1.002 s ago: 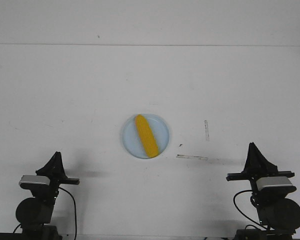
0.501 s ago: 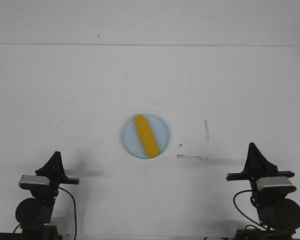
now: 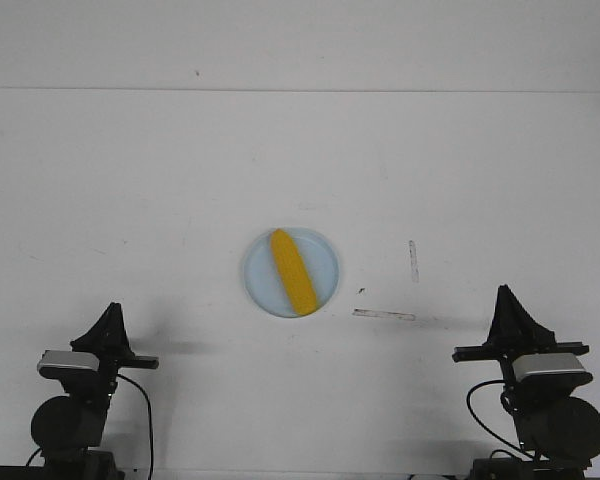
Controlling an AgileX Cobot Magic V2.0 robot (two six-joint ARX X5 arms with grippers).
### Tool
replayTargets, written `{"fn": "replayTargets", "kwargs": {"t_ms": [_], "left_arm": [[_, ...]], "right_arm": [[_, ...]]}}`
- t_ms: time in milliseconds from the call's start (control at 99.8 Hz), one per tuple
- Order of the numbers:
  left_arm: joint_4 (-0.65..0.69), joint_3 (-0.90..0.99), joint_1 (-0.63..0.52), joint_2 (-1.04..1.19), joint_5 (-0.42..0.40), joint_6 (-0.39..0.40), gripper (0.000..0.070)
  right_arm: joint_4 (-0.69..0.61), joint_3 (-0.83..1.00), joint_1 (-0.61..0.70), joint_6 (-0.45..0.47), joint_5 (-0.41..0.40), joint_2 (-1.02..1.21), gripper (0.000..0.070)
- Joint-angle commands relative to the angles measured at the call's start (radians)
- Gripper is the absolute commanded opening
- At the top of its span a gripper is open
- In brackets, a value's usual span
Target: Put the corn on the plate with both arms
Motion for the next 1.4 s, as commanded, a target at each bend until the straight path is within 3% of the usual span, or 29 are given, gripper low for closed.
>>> {"fn": "replayTargets", "kwargs": {"t_ms": [0, 180, 561, 691, 782, 1393], "left_arm": [[0.015, -0.022, 0.002, -0.002, 0.0, 0.002, 0.0001], [0.014, -0.022, 0.002, -0.002, 0.0, 0.002, 0.0001], [0.015, -0.022, 0.002, -0.002, 0.0, 0.002, 0.0001], [0.015, -0.022, 0.002, -0.002, 0.0, 0.002, 0.0001], [0.015, -0.022, 0.002, -0.002, 0.0, 0.002, 0.0001], [0.015, -0.022, 0.002, -0.002, 0.0, 0.002, 0.0001]], "right_arm": [[0.012, 0.005, 0.001, -0.005, 0.0, -0.002, 0.0013], [-0.028, -0.017, -0.022, -0.006, -0.01, -0.04, 0.0012], [0.011, -0.243, -0.052, -0.005, -0.03, -0.219, 0.0012], [0.051, -0.302, -0.052, -0.005, -0.029, -0.217, 0.0012], [0.153, -0.365, -0.046, -0.004, -0.007, -0.217, 0.0013], [0.137, -0.362, -0.036, -0.005, -0.002, -0.217, 0.0012]]}}
